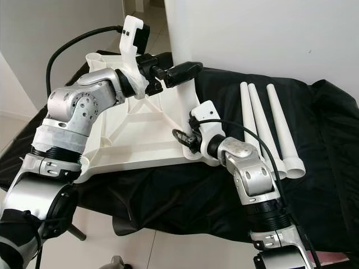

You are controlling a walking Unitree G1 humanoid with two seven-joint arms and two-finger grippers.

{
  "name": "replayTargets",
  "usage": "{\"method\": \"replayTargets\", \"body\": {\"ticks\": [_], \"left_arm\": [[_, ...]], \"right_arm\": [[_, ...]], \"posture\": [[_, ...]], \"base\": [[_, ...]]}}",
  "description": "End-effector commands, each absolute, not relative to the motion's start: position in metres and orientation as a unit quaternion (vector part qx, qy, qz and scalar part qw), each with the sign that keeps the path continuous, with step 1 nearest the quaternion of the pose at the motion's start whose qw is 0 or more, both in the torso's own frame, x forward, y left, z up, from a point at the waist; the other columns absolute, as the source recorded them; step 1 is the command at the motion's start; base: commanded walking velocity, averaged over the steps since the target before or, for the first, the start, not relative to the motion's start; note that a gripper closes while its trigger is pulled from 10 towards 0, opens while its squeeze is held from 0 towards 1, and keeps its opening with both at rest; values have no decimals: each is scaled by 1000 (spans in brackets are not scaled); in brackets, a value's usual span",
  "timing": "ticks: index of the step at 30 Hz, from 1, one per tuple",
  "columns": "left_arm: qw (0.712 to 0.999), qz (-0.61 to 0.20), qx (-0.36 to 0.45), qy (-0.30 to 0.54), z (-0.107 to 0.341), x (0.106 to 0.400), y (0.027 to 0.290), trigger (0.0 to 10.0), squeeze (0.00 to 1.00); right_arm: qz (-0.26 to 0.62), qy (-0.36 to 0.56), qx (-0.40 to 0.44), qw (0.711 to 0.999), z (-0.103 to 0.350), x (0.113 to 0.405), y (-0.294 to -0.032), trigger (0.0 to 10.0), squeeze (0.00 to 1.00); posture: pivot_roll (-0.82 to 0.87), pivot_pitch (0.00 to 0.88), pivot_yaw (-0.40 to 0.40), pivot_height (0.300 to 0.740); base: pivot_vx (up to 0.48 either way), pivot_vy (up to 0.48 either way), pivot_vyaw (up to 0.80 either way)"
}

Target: Building children table

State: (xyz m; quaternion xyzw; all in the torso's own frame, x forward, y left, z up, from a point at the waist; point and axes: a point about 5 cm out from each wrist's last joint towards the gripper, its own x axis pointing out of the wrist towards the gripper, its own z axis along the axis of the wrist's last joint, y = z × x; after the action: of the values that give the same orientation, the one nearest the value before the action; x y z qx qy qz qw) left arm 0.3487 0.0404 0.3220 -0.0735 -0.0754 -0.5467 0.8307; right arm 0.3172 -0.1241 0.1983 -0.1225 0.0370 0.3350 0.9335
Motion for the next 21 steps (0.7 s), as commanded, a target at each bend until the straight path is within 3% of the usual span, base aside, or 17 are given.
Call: {"method": "replayTargets", "body": {"ticks": [1,2,16,17,19,20,21], "left_arm": [[809,-578,-73,-85,328,344,34,4039,0],[810,-575,-74,-87,328,345,34,0,0],[809,-573,-77,-106,337,344,35,0,0],[808,-574,-75,-112,340,343,34,0,0],[807,-574,-74,-115,342,342,34,0,0],[807,-574,-67,-116,344,341,33,0,0],[811,-571,-61,-114,345,341,32,4157,0]], "right_arm": [[344,36,-128,929,200,314,-123,10000,0],[347,38,-130,928,199,314,-122,10000,0],[338,46,-126,932,196,317,-124,10000,0],[331,45,-123,934,197,318,-125,10000,294],[326,43,-121,936,198,319,-126,10000,294],[321,42,-115,939,199,321,-127,10000,1000],[319,39,-112,940,200,321,-128,10000,1000]], "posture": [[24,42,-28,740],[22,41,-28,740],[23,40,-29,740],[25,43,-27,740],[25,43,-27,740],[25,43,-27,740],[25,43,-27,740]], "base": [[0,0,0],[0,0,0],[0,0,0],[0,0,0],[0,0,0],[0,0,0],[0,0,0]]}}
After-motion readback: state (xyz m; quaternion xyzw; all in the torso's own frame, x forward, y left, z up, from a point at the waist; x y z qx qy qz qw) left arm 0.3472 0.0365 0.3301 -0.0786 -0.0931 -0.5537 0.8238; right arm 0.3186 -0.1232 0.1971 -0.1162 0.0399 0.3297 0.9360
